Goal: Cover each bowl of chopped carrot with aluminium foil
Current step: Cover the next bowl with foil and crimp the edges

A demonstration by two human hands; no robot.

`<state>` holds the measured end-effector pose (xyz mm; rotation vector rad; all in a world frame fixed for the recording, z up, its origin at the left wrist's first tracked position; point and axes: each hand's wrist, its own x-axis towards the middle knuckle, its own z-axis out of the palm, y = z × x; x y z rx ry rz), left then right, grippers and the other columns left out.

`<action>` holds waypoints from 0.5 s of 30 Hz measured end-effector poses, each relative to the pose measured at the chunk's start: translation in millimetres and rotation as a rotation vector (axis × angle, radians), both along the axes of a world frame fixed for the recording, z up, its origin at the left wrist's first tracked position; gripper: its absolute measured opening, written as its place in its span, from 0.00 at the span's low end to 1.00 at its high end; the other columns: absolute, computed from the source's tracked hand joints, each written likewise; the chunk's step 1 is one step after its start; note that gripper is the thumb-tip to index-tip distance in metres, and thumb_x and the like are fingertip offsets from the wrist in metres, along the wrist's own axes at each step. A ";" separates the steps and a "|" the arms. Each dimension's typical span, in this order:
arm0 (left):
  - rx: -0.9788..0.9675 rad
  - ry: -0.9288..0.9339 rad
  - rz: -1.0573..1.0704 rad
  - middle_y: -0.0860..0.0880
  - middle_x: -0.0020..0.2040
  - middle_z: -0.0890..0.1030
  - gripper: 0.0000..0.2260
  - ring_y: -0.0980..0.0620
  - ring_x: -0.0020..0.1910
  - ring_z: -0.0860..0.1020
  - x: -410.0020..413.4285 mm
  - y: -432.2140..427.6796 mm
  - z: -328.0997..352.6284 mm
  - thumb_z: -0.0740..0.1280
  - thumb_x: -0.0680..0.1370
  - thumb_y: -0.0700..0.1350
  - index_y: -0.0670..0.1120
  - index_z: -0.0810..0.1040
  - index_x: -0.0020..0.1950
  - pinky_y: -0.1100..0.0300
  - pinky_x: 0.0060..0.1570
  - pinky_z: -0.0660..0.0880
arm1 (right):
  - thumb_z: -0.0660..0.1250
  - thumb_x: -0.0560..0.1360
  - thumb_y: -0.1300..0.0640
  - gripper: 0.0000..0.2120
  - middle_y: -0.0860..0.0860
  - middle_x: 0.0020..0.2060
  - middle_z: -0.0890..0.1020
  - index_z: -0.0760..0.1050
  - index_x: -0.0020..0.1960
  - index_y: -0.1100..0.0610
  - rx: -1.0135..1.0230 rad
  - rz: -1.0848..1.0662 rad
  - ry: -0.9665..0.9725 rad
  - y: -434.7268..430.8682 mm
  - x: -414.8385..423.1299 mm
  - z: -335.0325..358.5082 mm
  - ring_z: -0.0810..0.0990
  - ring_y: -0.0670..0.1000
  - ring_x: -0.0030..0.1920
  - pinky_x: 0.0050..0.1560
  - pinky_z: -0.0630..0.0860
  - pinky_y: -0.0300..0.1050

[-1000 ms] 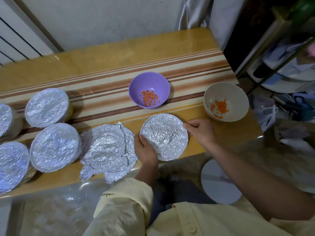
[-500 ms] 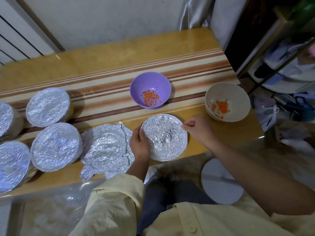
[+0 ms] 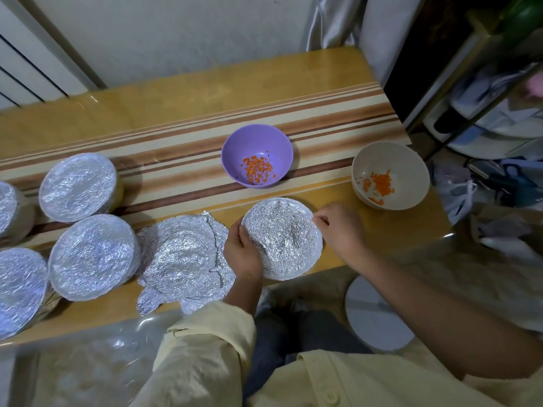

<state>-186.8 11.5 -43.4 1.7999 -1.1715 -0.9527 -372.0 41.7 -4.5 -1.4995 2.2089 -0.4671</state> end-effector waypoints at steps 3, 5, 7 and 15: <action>-0.010 -0.012 0.004 0.42 0.54 0.85 0.14 0.46 0.51 0.79 -1.4 0.7 0.8 0.59 0.83 0.40 0.42 0.81 0.62 0.63 0.48 0.69 | 0.61 0.72 0.67 0.23 0.50 0.23 0.57 0.54 0.25 0.53 0.018 0.014 0.097 -0.5 13.7 10.3 0.59 0.50 0.27 0.26 0.49 0.43; -0.005 -0.013 0.007 0.42 0.55 0.84 0.14 0.47 0.51 0.79 -1.2 -0.2 1.2 0.59 0.83 0.40 0.41 0.81 0.62 0.64 0.48 0.68 | 0.62 0.73 0.66 0.24 0.49 0.23 0.57 0.54 0.26 0.53 0.034 0.044 0.090 1.2 11.1 10.8 0.62 0.52 0.28 0.25 0.50 0.43; -0.014 -0.003 0.013 0.42 0.55 0.84 0.14 0.46 0.52 0.79 -1.6 1.1 0.9 0.59 0.83 0.41 0.40 0.81 0.62 0.64 0.48 0.68 | 0.64 0.74 0.63 0.24 0.49 0.23 0.59 0.55 0.26 0.53 0.026 0.057 0.080 3.7 3.9 9.2 0.63 0.52 0.28 0.27 0.52 0.46; 0.004 0.001 0.090 0.41 0.55 0.84 0.13 0.48 0.50 0.78 -8.3 8.5 4.5 0.58 0.84 0.38 0.40 0.81 0.62 0.64 0.48 0.67 | 0.62 0.73 0.66 0.24 0.47 0.23 0.57 0.53 0.26 0.51 0.023 0.008 0.132 2.6 18.9 11.0 0.62 0.52 0.29 0.26 0.50 0.40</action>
